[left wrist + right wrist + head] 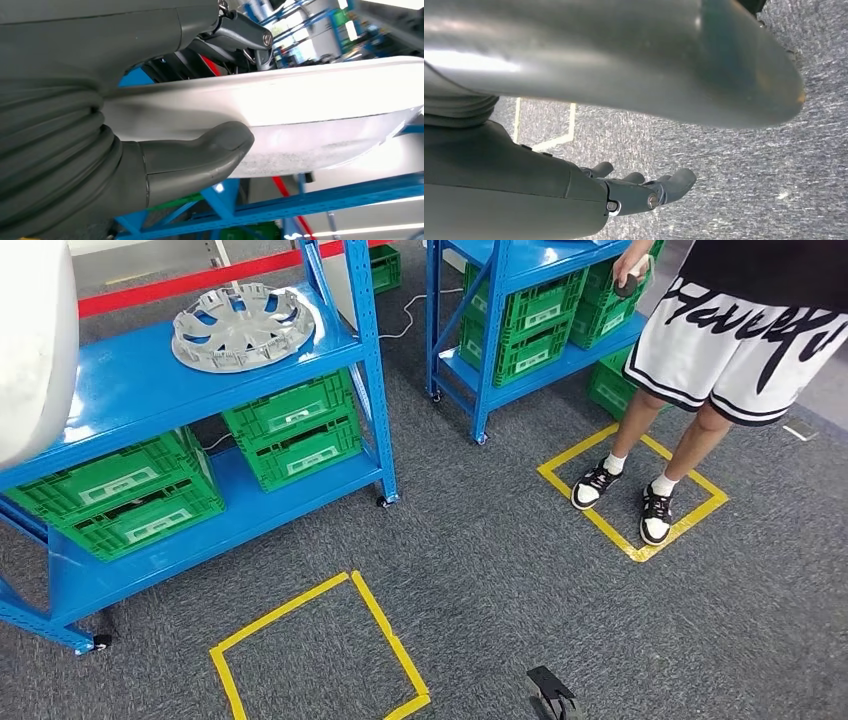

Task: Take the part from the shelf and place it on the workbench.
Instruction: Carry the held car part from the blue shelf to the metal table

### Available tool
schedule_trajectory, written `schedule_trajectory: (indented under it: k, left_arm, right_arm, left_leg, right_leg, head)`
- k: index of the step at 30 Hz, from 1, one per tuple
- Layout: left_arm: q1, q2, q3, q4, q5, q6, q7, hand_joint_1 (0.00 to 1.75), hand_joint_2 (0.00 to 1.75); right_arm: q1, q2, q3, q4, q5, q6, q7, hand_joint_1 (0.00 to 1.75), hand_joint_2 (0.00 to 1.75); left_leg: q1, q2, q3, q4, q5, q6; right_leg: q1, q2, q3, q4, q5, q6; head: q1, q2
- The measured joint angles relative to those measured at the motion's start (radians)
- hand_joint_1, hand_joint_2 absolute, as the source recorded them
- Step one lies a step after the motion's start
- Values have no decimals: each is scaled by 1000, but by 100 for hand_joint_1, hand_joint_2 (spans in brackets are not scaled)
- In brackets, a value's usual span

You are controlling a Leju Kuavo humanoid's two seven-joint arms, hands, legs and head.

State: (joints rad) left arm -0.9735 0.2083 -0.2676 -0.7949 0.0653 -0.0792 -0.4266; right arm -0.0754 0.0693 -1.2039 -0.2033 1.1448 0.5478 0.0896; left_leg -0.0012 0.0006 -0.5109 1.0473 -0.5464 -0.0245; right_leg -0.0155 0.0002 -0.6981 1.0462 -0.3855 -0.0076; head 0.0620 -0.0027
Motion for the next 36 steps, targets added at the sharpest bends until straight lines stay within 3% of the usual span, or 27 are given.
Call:
schedule_trajectory:
  k: [2, 3, 4, 5, 7, 8, 9, 10, 12, 14, 15, 16, 18, 20, 22, 23, 24, 26, 28, 30, 31, 33, 34, 36]
  left_arm:
    - [-5, -2, -2, 1, 1, 0, 0, 175, 175]
    - [-6, -3, -3, 2, 2, 0, 0, 175, 175]
    - [-6, -5, -4, 3, 2, 0, 1, 175, 175]
    - [-6, -7, -5, 4, 2, 0, 1, 175, 175]
    - [-6, -9, -5, 5, 2, 0, 1, 175, 175]
    - [-6, -10, -6, 6, 2, 0, 1, 175, 175]
    - [-5, -10, -6, 7, 2, 0, 1, 175, 175]
    - [-4, -10, -6, 8, 2, 0, 1, 175, 175]
    - [-4, -10, -7, 10, 2, 0, 1, 175, 175]
    - [-4, -5, -7, 9, 2, 0, 0, 175, 175]
    - [-4, -2, -7, 8, 2, 1, 0, 175, 175]
    - [-4, 0, -7, 8, 4, 2, -1, 175, 175]
    - [-3, 5, -9, 10, 9, 5, -2, 175, 175]
    - [-2, 13, -11, 11, 15, 9, -3, 175, 175]
    - [-1, 20, -14, 12, 22, 13, -3, 175, 175]
    - [0, 22, -15, 13, 24, 15, -3, 175, 175]
    - [2, 23, -18, 15, 25, 15, -3, 175, 175]
    - [5, 25, -22, 16, 27, 15, -3, 175, 175]
    - [6, 26, -25, 14, 27, 16, -4, 175, 175]
    - [4, 28, -26, 9, 27, 16, -6, 175, 175]
    - [3, 28, -27, 7, 28, 16, -6, 175, 175]
    - [3, 28, -28, 8, 28, 16, -6, 175, 175]
    - [4, 28, -28, 9, 28, 16, -6, 175, 175]
    - [5, 28, -28, 10, 29, 16, -7, 175, 175]
  right_arm:
    - [2, 0, 0, 0, 0, 0, 0, 0, 0]
    - [4, 0, 0, 0, 0, 0, 0, 0, 0]
    - [5, 0, 0, 0, 0, 2, 0, 0, 0]
    - [6, 0, 0, 0, 0, 3, 0, 0, 0]
    - [6, -1, 0, 0, 0, 6, 0, 0, 0]
    - [6, -1, 0, 0, 0, 7, 0, 0, 0]
    - [6, -2, 0, 0, 0, 7, 0, 0, 0]
    - [5, -2, 0, 0, 0, 7, 0, 0, 0]
    - [4, -3, 0, 0, 0, 7, 0, 0, 0]
    - [2, -4, 0, 0, 1, 7, 0, 0, 0]
    - [2, -4, 0, 0, 2, 7, -1, 0, 0]
    - [2, -5, 0, 0, 3, 7, -1, 0, 0]
    - [3, -5, 0, 1, 6, 7, 0, 0, 0]
    - [2, -4, 0, 1, 7, 7, 0, 0, 0]
    - [2, -4, 0, 1, 7, 7, 1, 0, 0]
    - [2, -4, 0, 1, 7, 7, 1, 0, 0]
    - [2, -4, 0, 1, 7, 6, 2, 0, 0]
    - [2, -4, 0, 1, 7, 7, 2, 0, 0]
    - [2, -4, 0, 1, 7, 7, 2, 0, 0]
    - [1, -4, 0, 1, 6, 7, 1, 0, 0]
    - [1, -4, 0, 1, 6, 7, 1, 0, 0]
    - [3, -4, 0, 1, 6, 7, 1, 0, 0]
    - [4, -4, 0, 1, 7, 7, 2, 0, 0]
    - [5, -4, 0, 1, 7, 8, 1, 0, 0]
  left_leg:
    - [-6, 0, 0, -27, 6, 15]
    - [-6, 2, -7, -32, 19, 25]
    - [-5, 4, -15, -36, 32, 34]
    - [-4, 6, -26, -39, 47, 42]
    - [-4, 7, -56, -39, 74, 51]
    - [-5, 7, -73, -37, 87, 52]
    - [-5, 7, -91, -35, 99, 52]
    - [-6, 6, -109, -32, 111, 51]
    - [-5, 5, -144, -21, 131, 44]
    - [-7, 5, -170, -9, 147, 34]
    - [-8, 6, -177, -6, 155, 28]
    - [-9, 7, -180, -6, 164, 23]
    - [-6, 7, -187, -9, 173, 10]
    - [-3, 4, -206, 27, 123, -4]
    - [1, 3, -233, 132, 26, -15]
    - [3, 3, -243, 193, -8, -19]
    - [5, 3, -244, 240, -20, -22]
    - [8, 3, -205, 246, 13, -22]
    - [8, 3, -109, 137, 44, -16]
    - [3, 1, -23, 12, 27, -6]
    - [-1, 0, -5, -22, 17, 0]
    - [-4, 1, -12, -42, 29, 15]
    - [-2, 3, -20, -47, 41, 24]
    - [1, 6, -40, -52, 62, 40]
  right_leg:
    - [-3, 1, -3, -12, 23, 15]
    - [-5, 1, -7, -12, 19, 20]
    - [-5, 2, -15, 1, -3, 25]
    - [-5, 2, -28, 35, -46, 27]
    - [-4, 2, -58, 154, -152, 29]
    - [-3, 2, -67, 217, -182, 30]
    - [-3, 2, -66, 260, -185, 31]
    - [-2, 2, -52, 276, -168, 31]
    - [-2, 2, 27, 206, -123, 28]
    - [1, 3, 129, 71, -137, 21]
    - [4, 4, 158, 24, -154, 17]
    - [6, 4, 169, -2, -165, 11]
    - [5, 3, 157, -9, -150, -2]
    - [2, 0, 138, -12, -127, -17]
    - [1, -1, 115, -12, -106, -24]
    - [1, -1, 103, -11, -95, -24]
    - [1, -2, 90, -11, -84, -23]
    - [1, -3, 62, -10, -63, -20]
    - [1, -3, 40, -10, -43, -13]
    - [2, -3, 26, -12, -23, -3]
    - [1, -3, 22, -16, -12, 4]
    - [-1, -2, 15, -26, 6, 17]
    - [-1, -2, 9, -22, -3, 23]
    - [-2, -1, -18, 45, -76, 28]
  head:
    - [0, 0]
    - [-1, 0]
    - [-2, 0]
    - [-3, 0]
    - [-1, 0]
    - [0, 0]
    - [0, 0]
    - [0, 0]
    - [0, 0]
    - [3, 0]
    - [4, 0]
    - [5, 0]
    - [5, 0]
    - [3, 0]
    - [2, 0]
    - [1, 0]
    - [2, 0]
    - [2, 0]
    - [2, 0]
    - [4, 0]
    - [5, 0]
    - [5, 0]
    - [5, 0]
    - [8, 0]
